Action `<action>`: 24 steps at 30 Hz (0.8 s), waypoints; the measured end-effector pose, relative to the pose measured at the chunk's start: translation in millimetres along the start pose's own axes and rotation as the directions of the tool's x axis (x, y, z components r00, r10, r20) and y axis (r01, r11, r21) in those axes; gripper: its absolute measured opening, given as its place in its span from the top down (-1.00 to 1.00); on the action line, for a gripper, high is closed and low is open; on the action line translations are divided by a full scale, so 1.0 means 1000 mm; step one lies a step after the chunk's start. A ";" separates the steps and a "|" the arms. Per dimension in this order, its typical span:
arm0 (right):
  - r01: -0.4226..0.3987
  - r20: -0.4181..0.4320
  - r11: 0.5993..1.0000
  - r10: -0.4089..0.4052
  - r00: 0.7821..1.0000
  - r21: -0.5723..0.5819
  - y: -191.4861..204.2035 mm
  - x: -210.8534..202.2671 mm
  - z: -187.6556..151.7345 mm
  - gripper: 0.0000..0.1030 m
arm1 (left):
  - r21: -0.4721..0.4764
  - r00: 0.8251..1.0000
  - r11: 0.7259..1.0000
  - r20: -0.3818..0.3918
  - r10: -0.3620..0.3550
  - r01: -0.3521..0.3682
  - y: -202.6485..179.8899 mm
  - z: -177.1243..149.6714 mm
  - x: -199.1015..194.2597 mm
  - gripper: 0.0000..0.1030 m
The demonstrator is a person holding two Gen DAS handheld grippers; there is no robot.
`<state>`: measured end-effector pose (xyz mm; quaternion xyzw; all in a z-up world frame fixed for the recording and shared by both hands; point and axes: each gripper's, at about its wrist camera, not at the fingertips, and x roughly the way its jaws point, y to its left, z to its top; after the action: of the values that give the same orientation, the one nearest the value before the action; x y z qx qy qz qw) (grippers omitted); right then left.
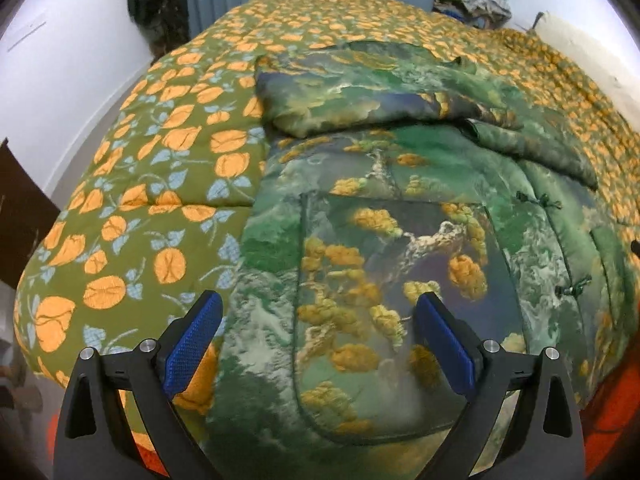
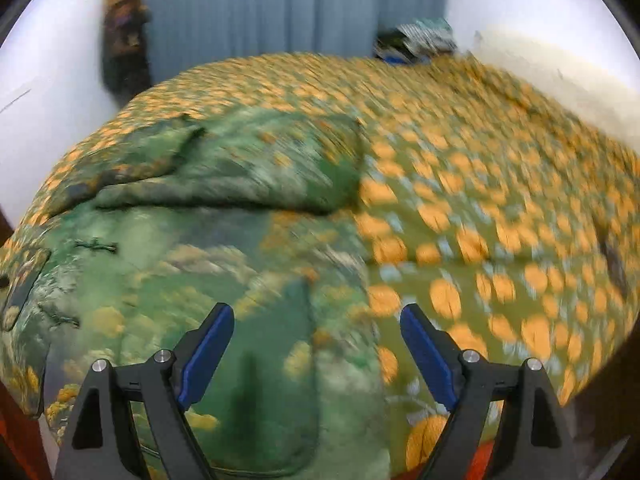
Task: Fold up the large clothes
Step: 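Release the fold and withdraw both grippers above the jacket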
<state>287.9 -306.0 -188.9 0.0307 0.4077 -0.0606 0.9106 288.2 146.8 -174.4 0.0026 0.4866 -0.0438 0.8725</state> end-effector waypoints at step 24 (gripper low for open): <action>-0.221 -0.200 0.973 0.231 0.952 0.069 -0.038 -0.007 0.011 -0.69 | -0.234 0.940 0.941 -0.179 -0.290 0.245 0.059 -0.021 0.005 -0.94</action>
<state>286.7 -344.5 -176.5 0.1041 0.4924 0.0383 0.8633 277.7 206.0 -191.9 -0.1508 0.5740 -0.1108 0.7972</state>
